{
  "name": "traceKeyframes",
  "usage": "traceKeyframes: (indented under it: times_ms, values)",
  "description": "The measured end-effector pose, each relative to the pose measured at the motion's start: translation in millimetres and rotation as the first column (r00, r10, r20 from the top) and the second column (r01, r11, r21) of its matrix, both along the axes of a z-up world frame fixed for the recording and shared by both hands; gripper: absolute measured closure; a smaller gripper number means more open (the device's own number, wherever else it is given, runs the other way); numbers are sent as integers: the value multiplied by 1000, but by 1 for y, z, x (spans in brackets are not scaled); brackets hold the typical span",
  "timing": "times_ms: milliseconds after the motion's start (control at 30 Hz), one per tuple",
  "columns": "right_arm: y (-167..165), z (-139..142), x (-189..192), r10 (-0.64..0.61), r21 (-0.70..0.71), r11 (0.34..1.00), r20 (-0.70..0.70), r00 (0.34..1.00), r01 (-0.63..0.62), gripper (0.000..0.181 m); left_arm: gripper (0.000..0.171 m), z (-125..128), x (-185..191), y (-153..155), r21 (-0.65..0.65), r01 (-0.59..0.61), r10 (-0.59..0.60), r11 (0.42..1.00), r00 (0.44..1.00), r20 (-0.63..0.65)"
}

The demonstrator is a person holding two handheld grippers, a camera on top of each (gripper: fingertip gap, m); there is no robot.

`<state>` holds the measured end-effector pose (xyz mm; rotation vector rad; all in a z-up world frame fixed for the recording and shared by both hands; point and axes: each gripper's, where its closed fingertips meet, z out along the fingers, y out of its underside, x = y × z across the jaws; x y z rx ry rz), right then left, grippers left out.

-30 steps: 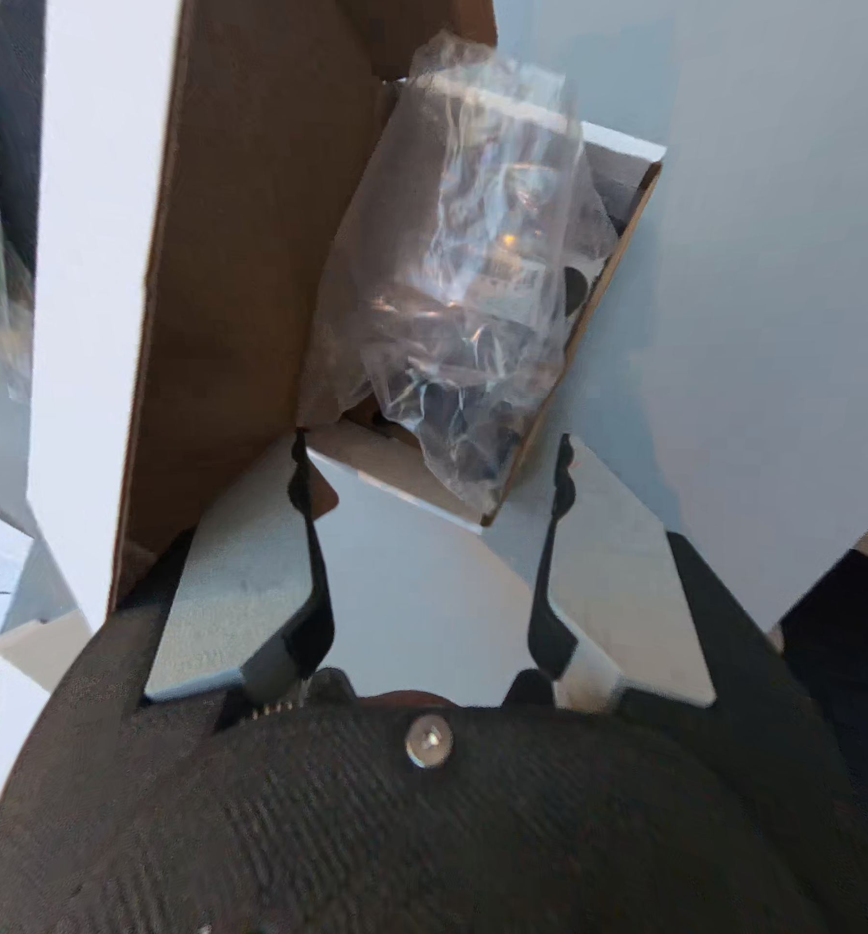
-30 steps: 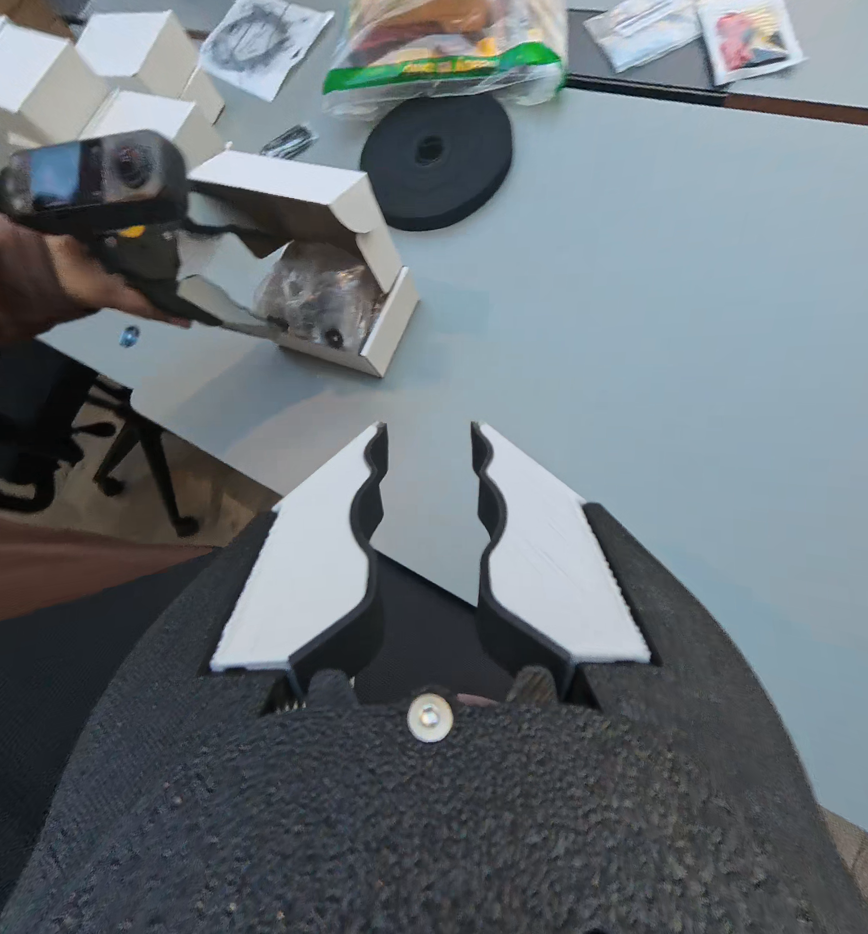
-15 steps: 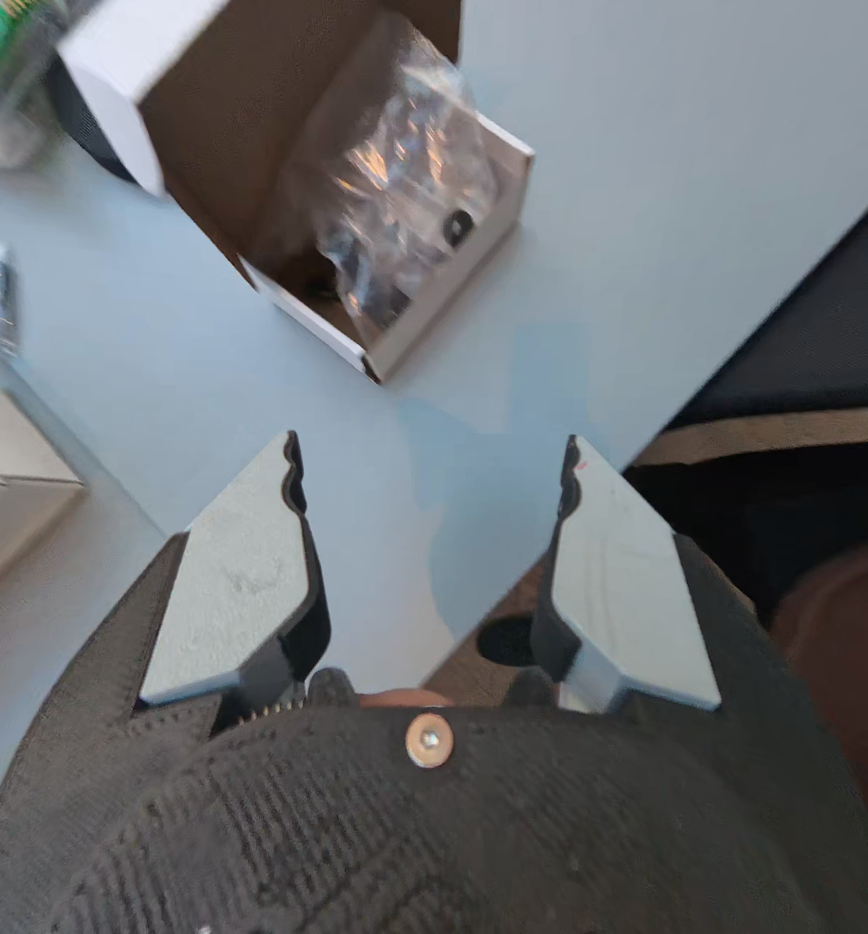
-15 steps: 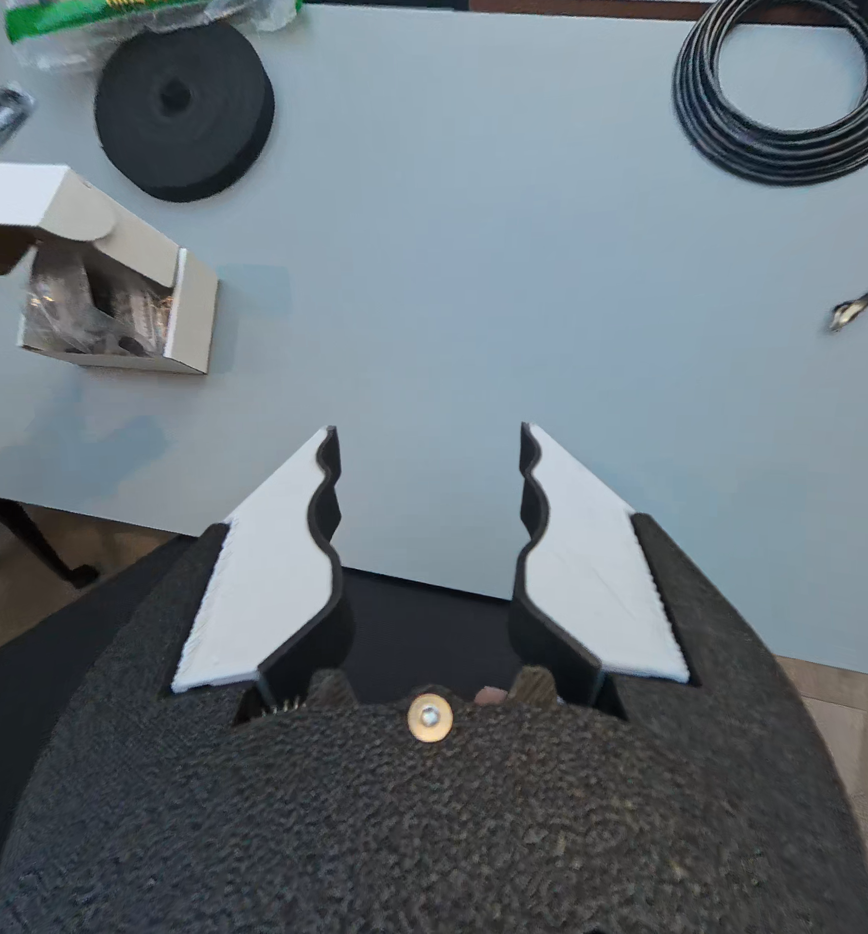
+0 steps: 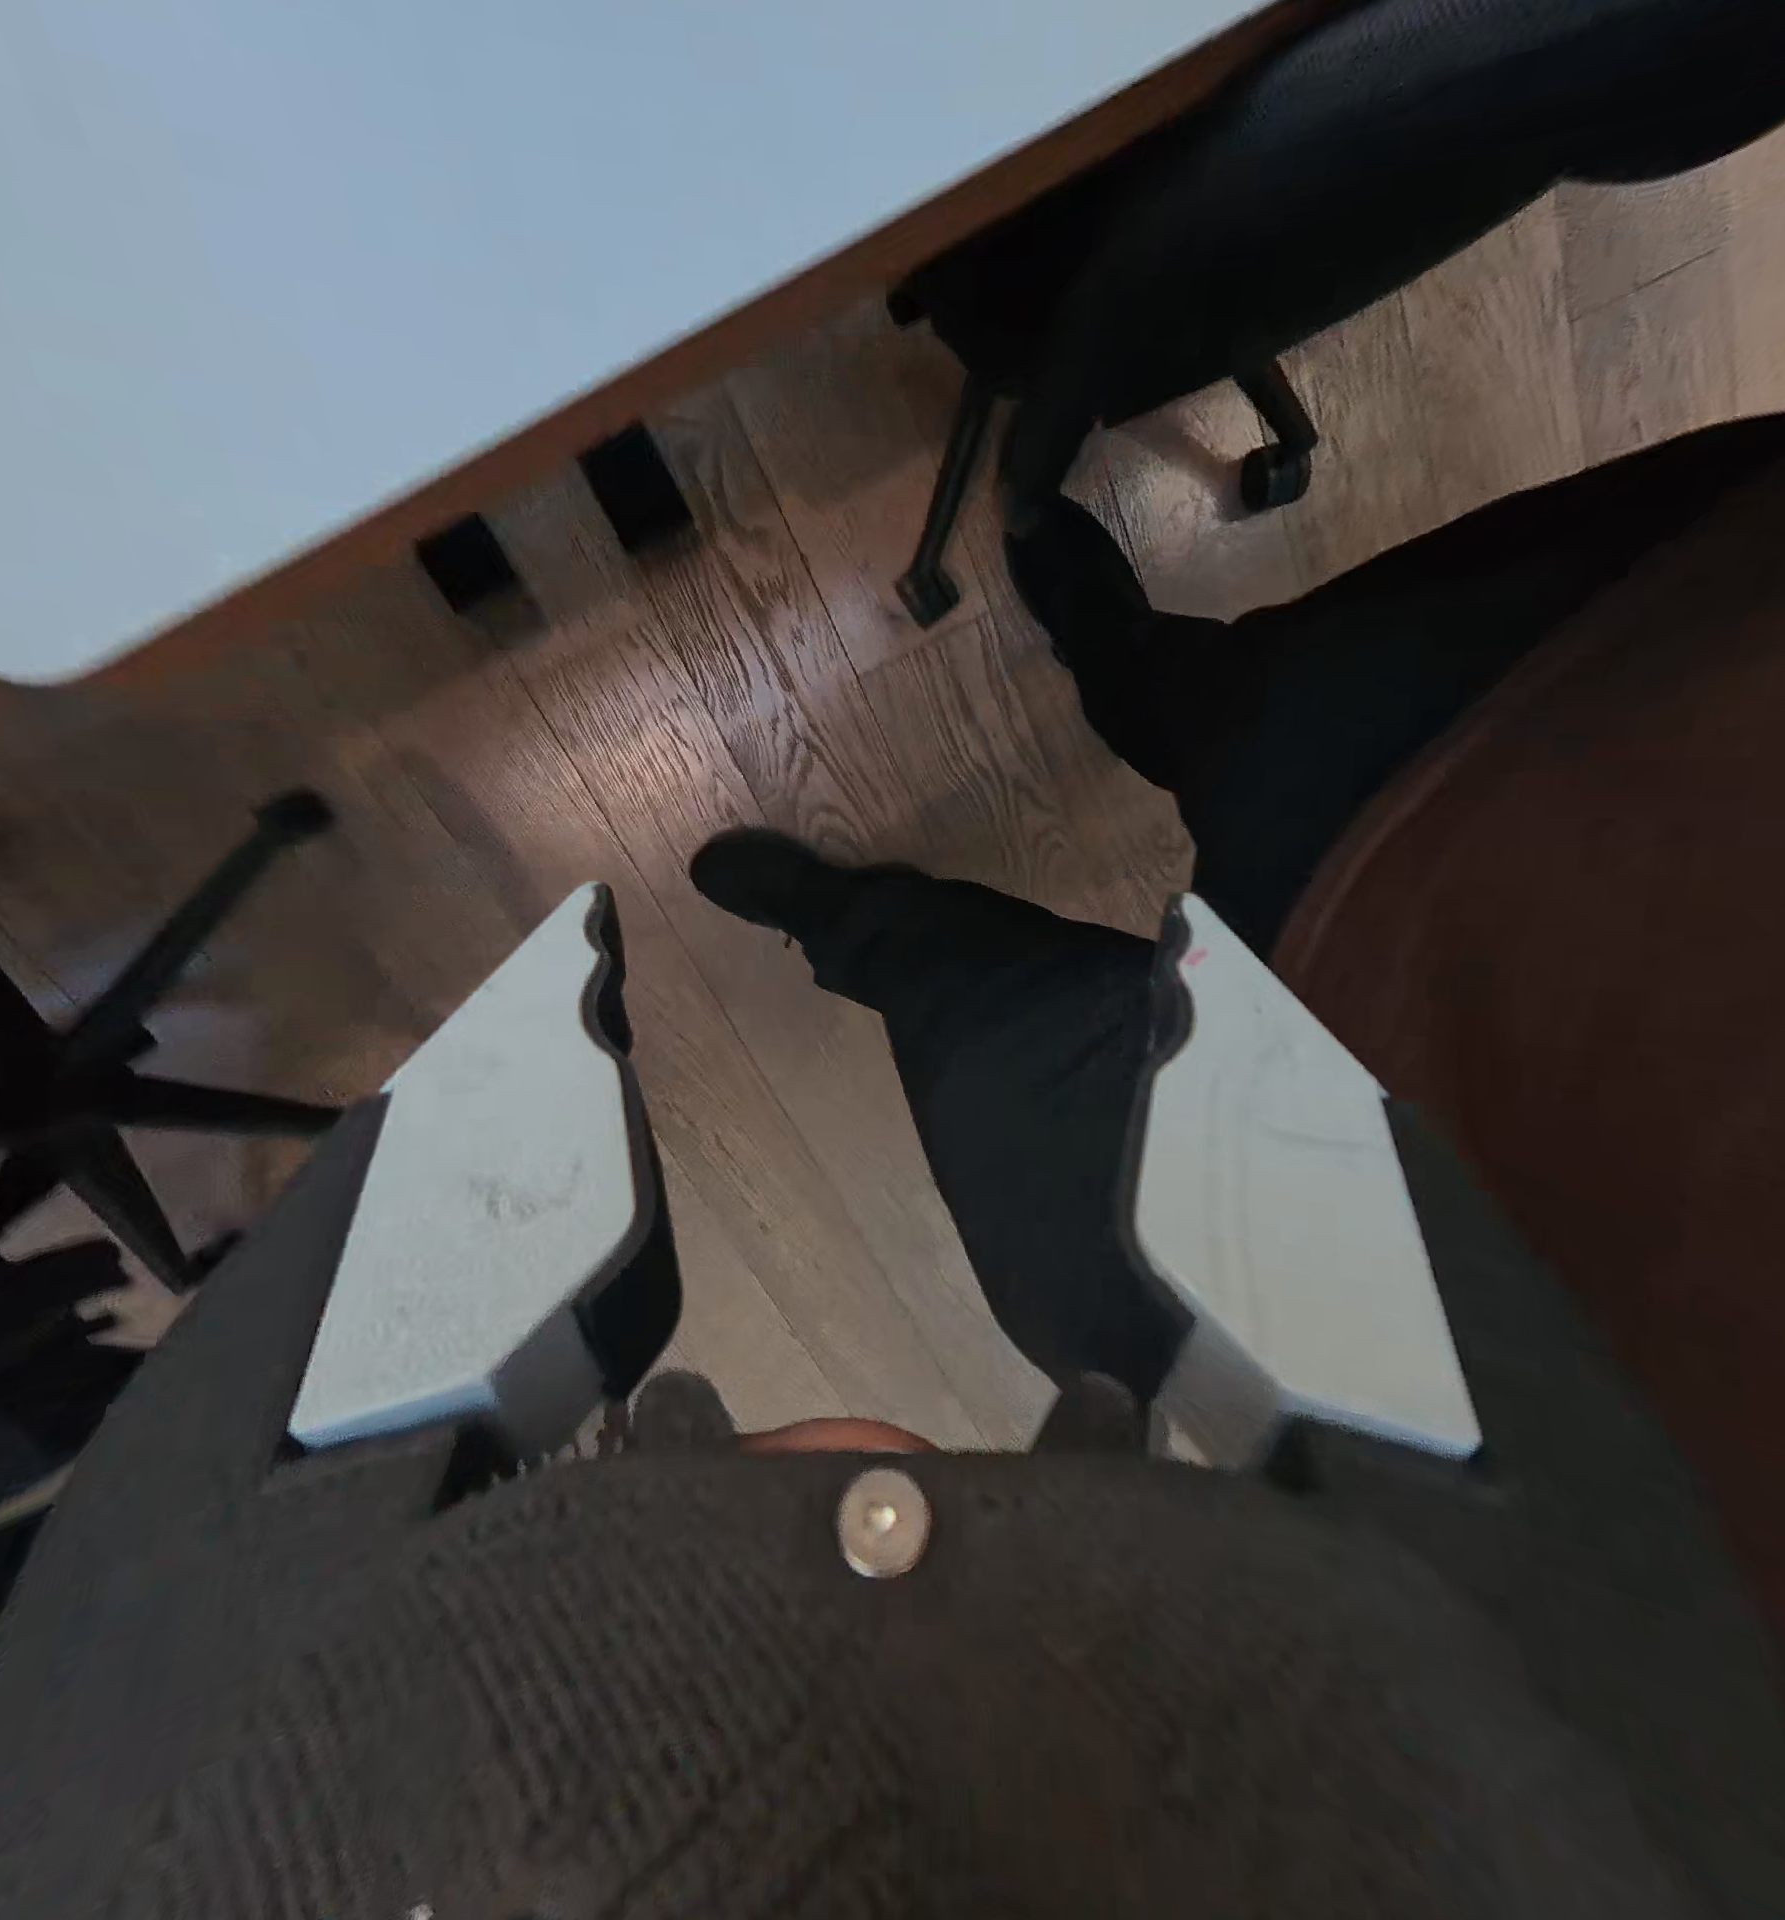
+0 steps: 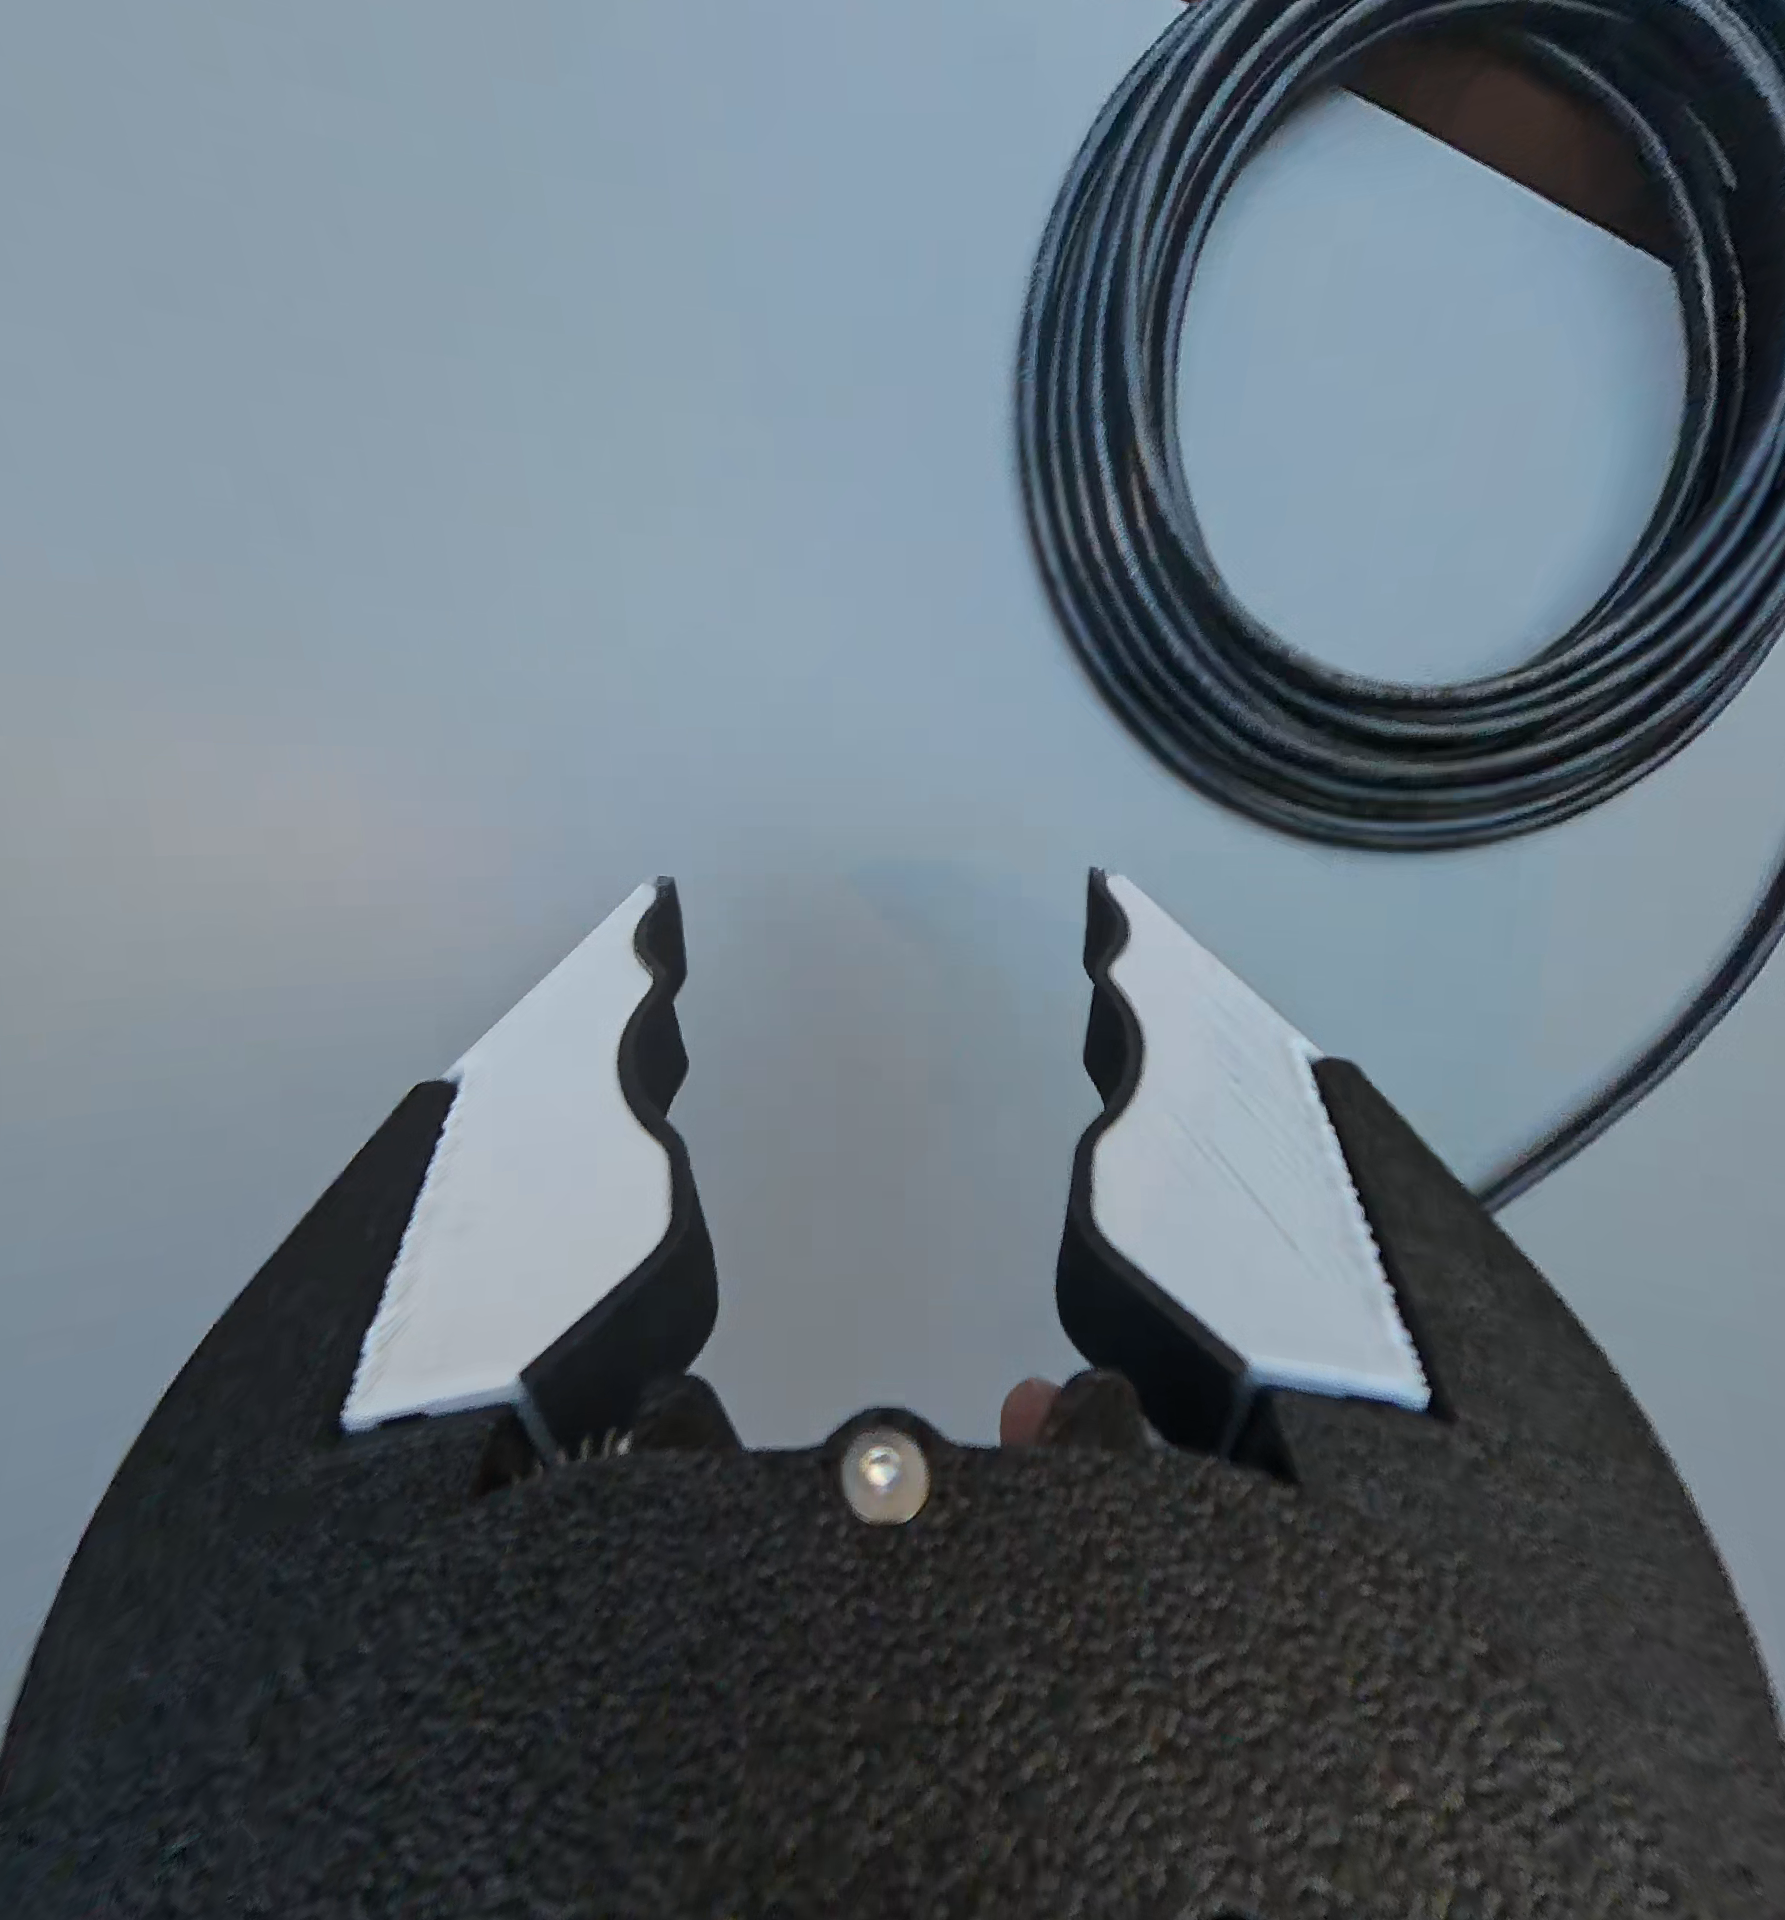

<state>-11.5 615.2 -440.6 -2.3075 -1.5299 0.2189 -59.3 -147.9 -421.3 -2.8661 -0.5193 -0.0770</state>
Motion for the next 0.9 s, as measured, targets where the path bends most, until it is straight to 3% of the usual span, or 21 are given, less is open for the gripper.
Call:
traceKeyframes:
  times_ms: [167, 300, 400, 433, 500, 700, 767, 900]
  values:
    - [54, -27, -30, 49, 41, 998, 63, 997, -51, 103, 71, 10, 37, -31, -135, -15, 13, 991, 1000, -21]
    - [78, -47, -41, 94, 41, 994, 147, 985, -101, 103, 72, 14, 50, -41, -192, -41, 44, 980, 999, 7]
    - [71, -54, -51, 93, -107, 991, 73, 993, -85, 131, 72, 14, 50, -39, -212, -38, 43, 976, 999, 18]
    - [72, -54, -50, 78, -126, 990, 56, 995, -70, 131, 72, 13, 49, -37, -214, -40, 45, 976, 999, 21]
    - [64, -54, -49, 83, -158, 984, 27, 996, -78, 158, 72, 10, 50, -29, -199, -51, 59, 979, 998, 35]
    - [17, -52, -43, 216, -65, 975, 46, 975, -213, 161, 72, 2, 53, -6, -157, -26, 34, 987, 998, 52]
    - [19, -38, -43, 221, -8, 975, 29, 975, -221, 162, 72, 2, 52, -4, -150, -18, 26, 989, 998, 52]
    - [47, 41, -62, 205, 68, 978, -109, 973, -198, 170, 73, 2, 48, -9, -140, -31, 37, 990, 998, 43]
